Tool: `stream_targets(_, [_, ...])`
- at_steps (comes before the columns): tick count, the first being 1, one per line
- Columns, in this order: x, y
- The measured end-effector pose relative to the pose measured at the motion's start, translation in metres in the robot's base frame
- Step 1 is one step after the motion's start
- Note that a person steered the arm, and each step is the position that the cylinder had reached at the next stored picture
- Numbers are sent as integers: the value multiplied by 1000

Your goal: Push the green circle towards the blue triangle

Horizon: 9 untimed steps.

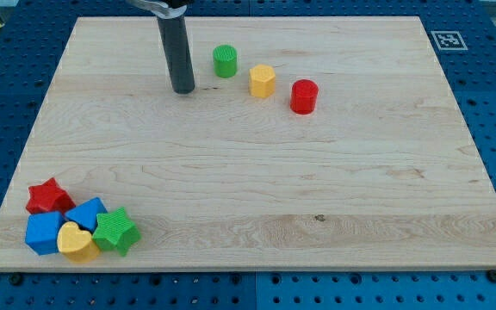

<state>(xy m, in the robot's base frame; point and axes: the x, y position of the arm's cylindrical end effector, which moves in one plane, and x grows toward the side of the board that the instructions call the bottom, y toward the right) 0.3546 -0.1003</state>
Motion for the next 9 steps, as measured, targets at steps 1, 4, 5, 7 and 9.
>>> stream_targets(1, [-21, 0])
stream_targets(4, [-63, 21])
stream_targets(5, [-64, 39])
stream_targets(7, [-86, 72])
stream_targets(9, [-61, 82])
